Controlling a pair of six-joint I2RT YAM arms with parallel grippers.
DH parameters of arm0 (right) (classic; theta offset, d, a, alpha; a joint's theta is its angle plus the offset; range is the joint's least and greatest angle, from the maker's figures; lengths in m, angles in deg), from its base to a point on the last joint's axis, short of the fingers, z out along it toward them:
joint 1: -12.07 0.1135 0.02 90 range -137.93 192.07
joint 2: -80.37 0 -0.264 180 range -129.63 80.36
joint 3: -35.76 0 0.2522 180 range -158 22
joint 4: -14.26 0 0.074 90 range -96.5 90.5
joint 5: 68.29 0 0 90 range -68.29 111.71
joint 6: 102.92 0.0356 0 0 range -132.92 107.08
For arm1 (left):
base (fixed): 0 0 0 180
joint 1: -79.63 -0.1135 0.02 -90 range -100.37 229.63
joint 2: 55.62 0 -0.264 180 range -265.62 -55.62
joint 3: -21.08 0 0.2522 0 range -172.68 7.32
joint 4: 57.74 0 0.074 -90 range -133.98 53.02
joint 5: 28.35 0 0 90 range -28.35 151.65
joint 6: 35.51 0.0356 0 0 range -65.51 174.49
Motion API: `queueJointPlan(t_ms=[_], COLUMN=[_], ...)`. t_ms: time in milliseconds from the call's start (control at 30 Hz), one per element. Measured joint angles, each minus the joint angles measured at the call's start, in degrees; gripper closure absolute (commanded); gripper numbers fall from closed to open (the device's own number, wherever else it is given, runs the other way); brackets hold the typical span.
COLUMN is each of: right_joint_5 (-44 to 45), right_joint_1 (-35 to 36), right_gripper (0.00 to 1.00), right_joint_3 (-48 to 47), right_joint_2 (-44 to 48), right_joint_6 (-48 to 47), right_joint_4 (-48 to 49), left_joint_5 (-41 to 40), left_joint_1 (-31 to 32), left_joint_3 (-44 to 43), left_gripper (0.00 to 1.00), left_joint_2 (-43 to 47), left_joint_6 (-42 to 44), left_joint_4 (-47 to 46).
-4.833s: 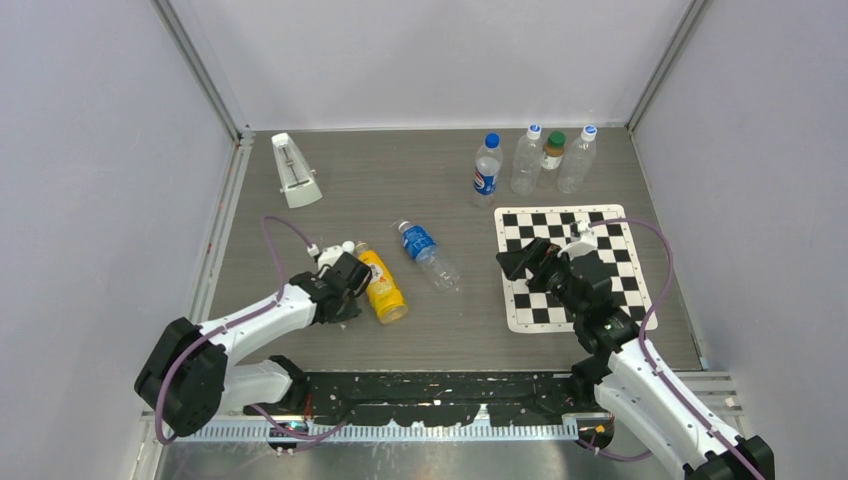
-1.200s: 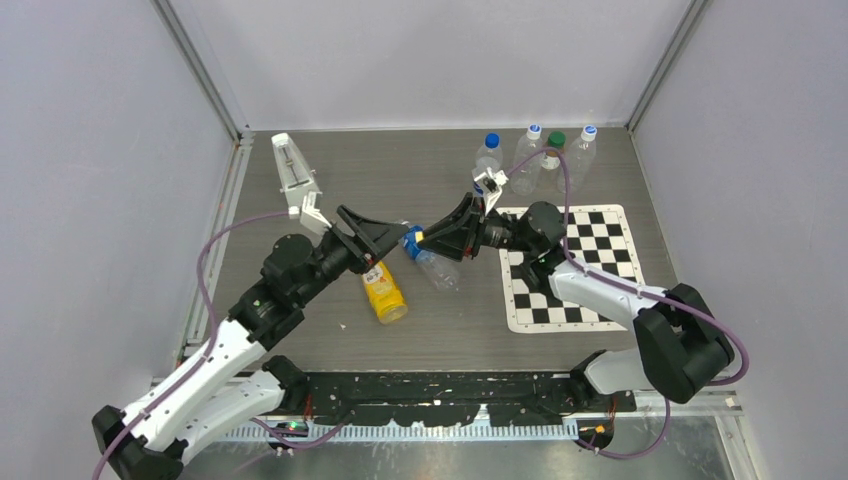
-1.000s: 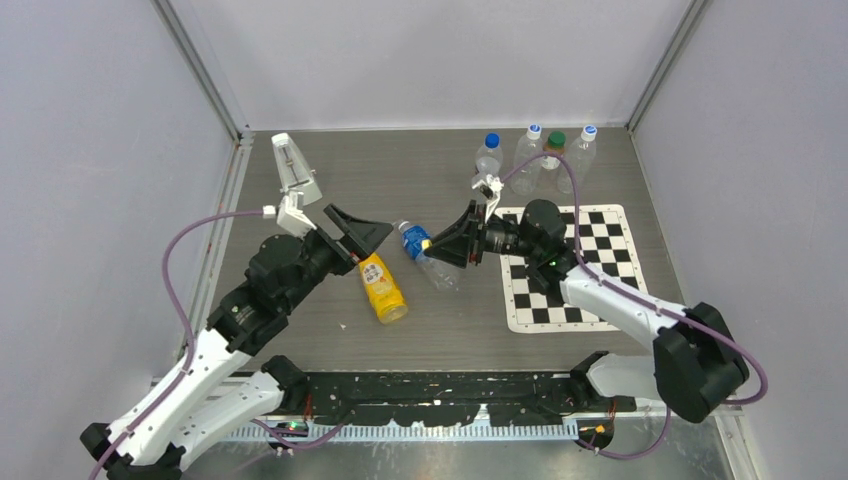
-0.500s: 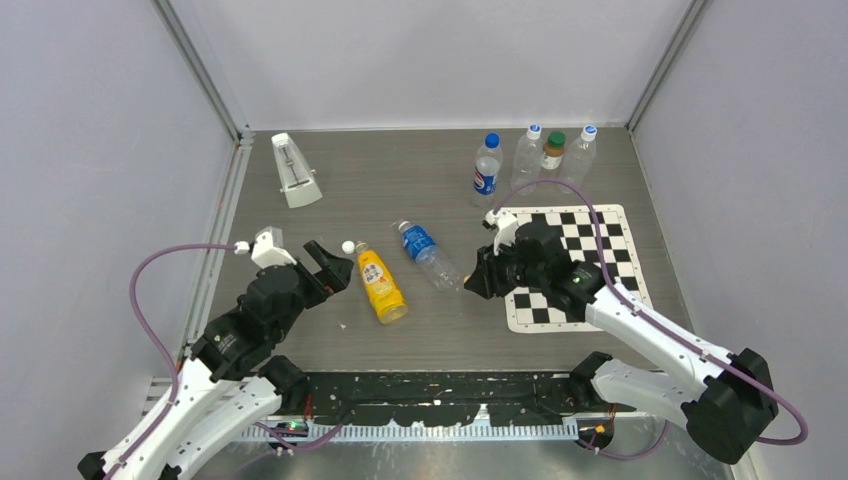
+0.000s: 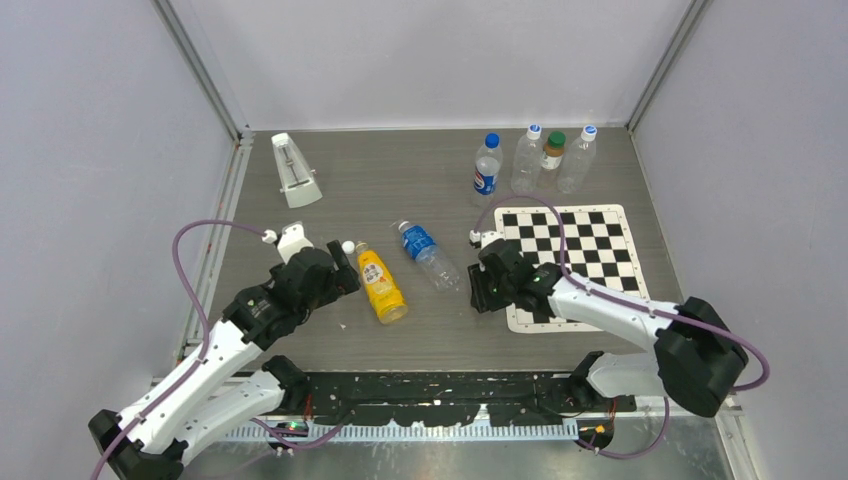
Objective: Screw on the bottle caps
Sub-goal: Place the bottle cap at the center of the board, then pick up the plastic bottle at the center of the board.
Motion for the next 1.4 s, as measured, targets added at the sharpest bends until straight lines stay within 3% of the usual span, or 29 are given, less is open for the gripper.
queueJointPlan(t_ms=[267,500,667,767,1033,1133,1400], right_joint_5=[5.1,7.0,7.7,8.0,11.5,13.9,17.3], right_joint_1=[4.5,6.2,6.4,6.4,6.4,6.4,6.4], right_gripper=[0.73,0.43,0.37,0.28,0.16,0.02,0.00], right_joint_3=[0.0,0.0,0.0,0.0,-3.7,-5.7,-4.1], right_joint_2=[-7.0,-9.9,-9.8,-8.1,-0.8,1.8,10.5], right_joint_6=[1.7,2.7,3.1,3.5,5.7,7.3,10.0], right_joint_4=[1.6,3.5,3.2,1.6,-5.5,-6.8,-6.4], left_joint_5=[0.0,0.0,0.4,0.8,2.3,2.5,2.9], left_joint_1=[0.0,0.0,0.0,0.0,0.0,0.0,0.0], left_joint_3=[-0.2,-0.2,-0.2,-0.5,-4.0,-5.0,-5.5], left_gripper=[0.00,0.00,0.00,0.00,0.00,0.00,0.01], left_joint_2=[-0.4,-3.2,-8.0,-11.3,-21.3,-24.5,-32.0], left_joint_6=[-1.5,-1.7,-1.8,-1.9,-2.9,-3.3,-5.4], left_joint_4=[0.3,0.0,-1.2,-1.4,-3.5,-4.7,-8.9])
